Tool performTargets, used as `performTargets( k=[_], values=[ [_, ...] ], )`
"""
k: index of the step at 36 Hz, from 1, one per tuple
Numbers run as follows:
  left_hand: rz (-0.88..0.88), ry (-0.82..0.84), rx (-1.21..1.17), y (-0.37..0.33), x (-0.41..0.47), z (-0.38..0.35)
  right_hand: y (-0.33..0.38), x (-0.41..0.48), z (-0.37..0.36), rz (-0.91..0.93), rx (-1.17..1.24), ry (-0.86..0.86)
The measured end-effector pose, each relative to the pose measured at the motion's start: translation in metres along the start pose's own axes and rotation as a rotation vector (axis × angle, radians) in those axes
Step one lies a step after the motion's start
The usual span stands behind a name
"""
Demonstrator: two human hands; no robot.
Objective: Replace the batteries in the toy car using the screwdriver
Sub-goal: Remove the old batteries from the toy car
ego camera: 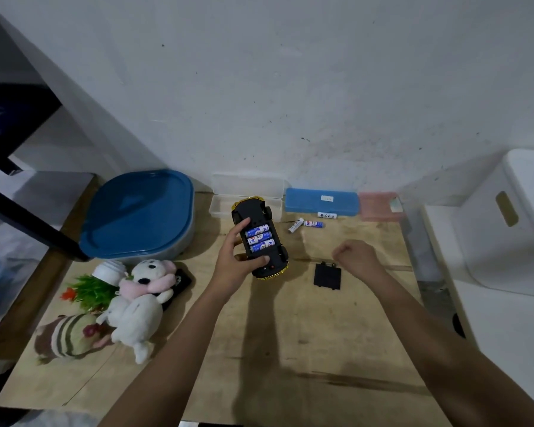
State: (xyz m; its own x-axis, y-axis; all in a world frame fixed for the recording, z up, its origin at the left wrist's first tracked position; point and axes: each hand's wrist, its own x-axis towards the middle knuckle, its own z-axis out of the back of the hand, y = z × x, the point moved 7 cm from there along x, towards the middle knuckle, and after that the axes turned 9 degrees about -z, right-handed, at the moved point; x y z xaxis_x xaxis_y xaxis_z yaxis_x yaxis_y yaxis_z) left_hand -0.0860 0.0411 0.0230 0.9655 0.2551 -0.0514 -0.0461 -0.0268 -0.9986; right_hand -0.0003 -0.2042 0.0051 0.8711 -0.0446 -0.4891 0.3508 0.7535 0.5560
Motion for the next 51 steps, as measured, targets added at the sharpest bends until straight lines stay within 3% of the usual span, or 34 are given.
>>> performTargets(
  k=[5, 10, 18, 35, 51],
  values=[
    [-0.084, -0.001, 0.003, -0.022, 0.003, -0.012, 0.083, -0.032, 0.009, 0.248, 0.293, 0.1],
    [-0.145, 0.009, -0.037, -0.045, 0.002, -0.023, 0.12, -0.048, 0.003, 0.341, 0.277, 0.084],
    [-0.209, -0.015, 0.075, -0.054, 0.005, -0.025, 0.135, -0.059, 0.009, 0.388, 0.196, -0.046],
    [-0.275, 0.045, 0.145, -0.073, 0.005, -0.038, 0.126, -0.048, 0.027, 0.308, 0.479, -0.051],
    [-0.296, 0.008, 0.098, -0.086, 0.015, -0.043, 0.147, -0.071, 0.049, 0.486, 0.53, -0.124]
  ],
)
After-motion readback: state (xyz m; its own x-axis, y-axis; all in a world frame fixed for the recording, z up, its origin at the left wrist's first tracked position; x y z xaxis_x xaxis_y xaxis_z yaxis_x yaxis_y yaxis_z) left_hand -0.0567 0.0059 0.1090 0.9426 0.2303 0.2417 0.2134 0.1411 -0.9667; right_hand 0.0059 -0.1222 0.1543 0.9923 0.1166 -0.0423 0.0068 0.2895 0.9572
